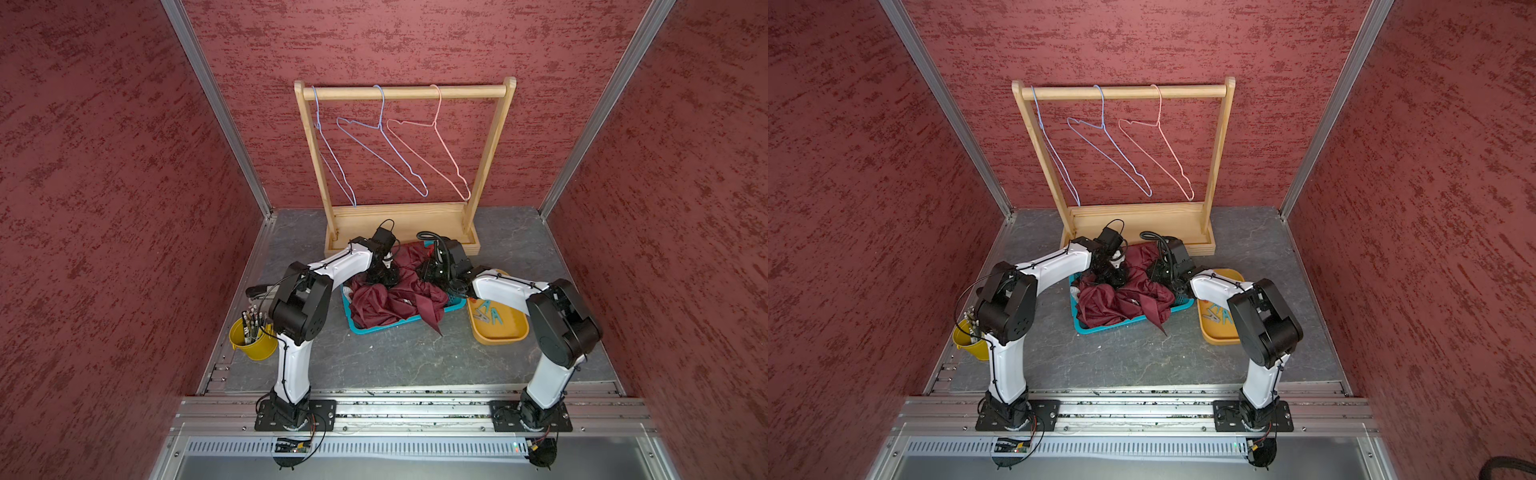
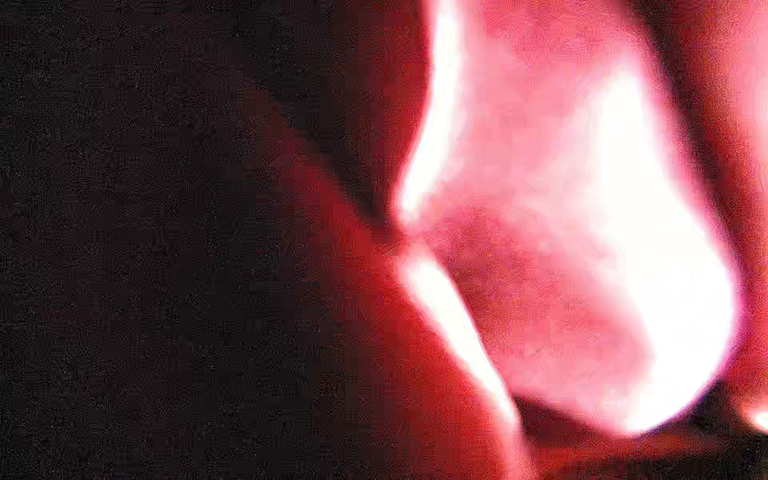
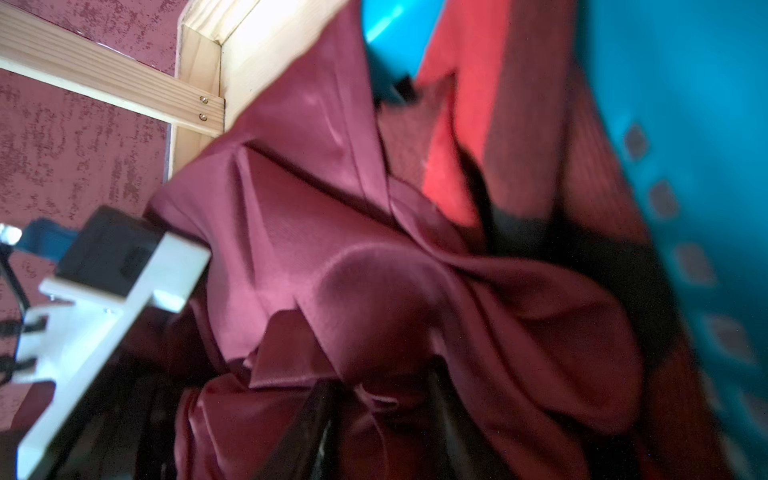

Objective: Remove the clothespins securing long-sleeve shirts to the hanger
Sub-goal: Adjust the long-sleeve shirt at the bin.

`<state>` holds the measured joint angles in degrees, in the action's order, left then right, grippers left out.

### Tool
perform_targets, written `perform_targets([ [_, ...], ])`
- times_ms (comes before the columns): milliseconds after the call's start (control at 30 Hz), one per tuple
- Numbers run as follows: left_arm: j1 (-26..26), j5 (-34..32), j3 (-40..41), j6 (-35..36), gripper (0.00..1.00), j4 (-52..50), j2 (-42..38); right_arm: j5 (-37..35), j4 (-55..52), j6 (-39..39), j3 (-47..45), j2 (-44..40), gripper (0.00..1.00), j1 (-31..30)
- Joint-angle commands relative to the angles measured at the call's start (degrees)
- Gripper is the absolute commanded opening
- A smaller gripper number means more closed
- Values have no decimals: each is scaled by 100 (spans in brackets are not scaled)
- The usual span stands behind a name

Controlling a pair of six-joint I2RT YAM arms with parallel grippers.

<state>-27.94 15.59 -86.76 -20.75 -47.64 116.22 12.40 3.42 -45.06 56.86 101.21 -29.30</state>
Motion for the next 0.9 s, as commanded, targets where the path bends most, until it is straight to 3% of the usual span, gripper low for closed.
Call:
perform_targets([
  [0, 284, -492, 104, 36, 0, 236, 715, -9, -204, -632, -550, -31, 42, -41],
  [300, 527, -408, -330, 158, 2, -20, 708, -190, 309, -1181, -370, 111, 43, -146],
  [367, 518, -371, -240, 153, 13, -61, 491, -273, 221, -1085, -353, 58, 43, -127],
  [500, 553, -273, 123, -19, 60, -38, -375, -399, 21, -873, -214, -82, 47, -120],
  [667, 672, -154, 465, -88, 98, -98, -1785, -734, -244, -461, 66, -490, 63, -107],
  [867, 1061, 279, 1050, -40, 100, 254, -3522, -1079, -603, 276, 547, -1014, 98, -97],
])
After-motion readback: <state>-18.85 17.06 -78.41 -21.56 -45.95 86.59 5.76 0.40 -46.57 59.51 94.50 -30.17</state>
